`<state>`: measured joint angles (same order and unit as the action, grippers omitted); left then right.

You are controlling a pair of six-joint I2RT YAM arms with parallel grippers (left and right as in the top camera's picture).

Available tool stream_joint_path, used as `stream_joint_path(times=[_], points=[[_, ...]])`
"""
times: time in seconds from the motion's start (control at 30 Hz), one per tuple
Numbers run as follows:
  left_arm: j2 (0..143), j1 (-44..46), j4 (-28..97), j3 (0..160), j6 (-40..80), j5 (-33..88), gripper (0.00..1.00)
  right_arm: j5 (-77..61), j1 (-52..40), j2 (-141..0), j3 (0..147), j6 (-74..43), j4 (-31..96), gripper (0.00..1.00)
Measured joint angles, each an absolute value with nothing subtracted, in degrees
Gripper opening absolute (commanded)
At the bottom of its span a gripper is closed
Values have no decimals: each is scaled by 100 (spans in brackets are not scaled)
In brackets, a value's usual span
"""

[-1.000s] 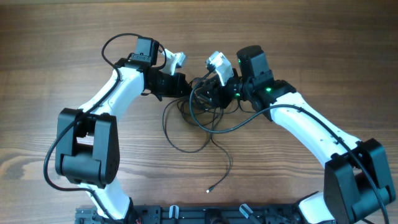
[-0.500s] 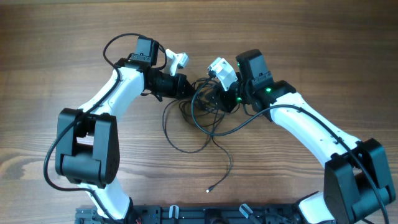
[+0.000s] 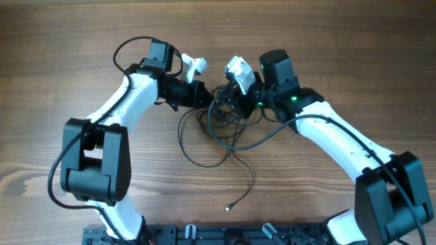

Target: Untangle cables

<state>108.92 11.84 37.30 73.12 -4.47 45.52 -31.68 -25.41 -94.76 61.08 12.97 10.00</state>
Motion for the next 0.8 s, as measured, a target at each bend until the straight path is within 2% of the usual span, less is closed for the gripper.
stream_joint_path(times=[0.3, 0.5, 0.53, 0.73, 0.8], points=[[10892, 1184, 3837, 7312, -447, 4703, 4, -3094, -2541, -9701, 6097, 1295, 1144, 37], [10892, 1184, 3857, 7312, -454, 4814, 4, -3076, -2541, -9819, 6060, 1264, 1092, 41], [10892, 1184, 3863, 7312, -493, 4836, 4, -3055, -2541, -9819, 6055, 1236, 1085, 45], [10892, 1184, 3994, 7312, -711, 5006, 4, -2842, -2541, -9819, 6055, 1203, 1081, 43], [10892, 1184, 4003, 7312, -731, 5013, 4, -2781, -2541, -9819, 6055, 1205, 1083, 46]])
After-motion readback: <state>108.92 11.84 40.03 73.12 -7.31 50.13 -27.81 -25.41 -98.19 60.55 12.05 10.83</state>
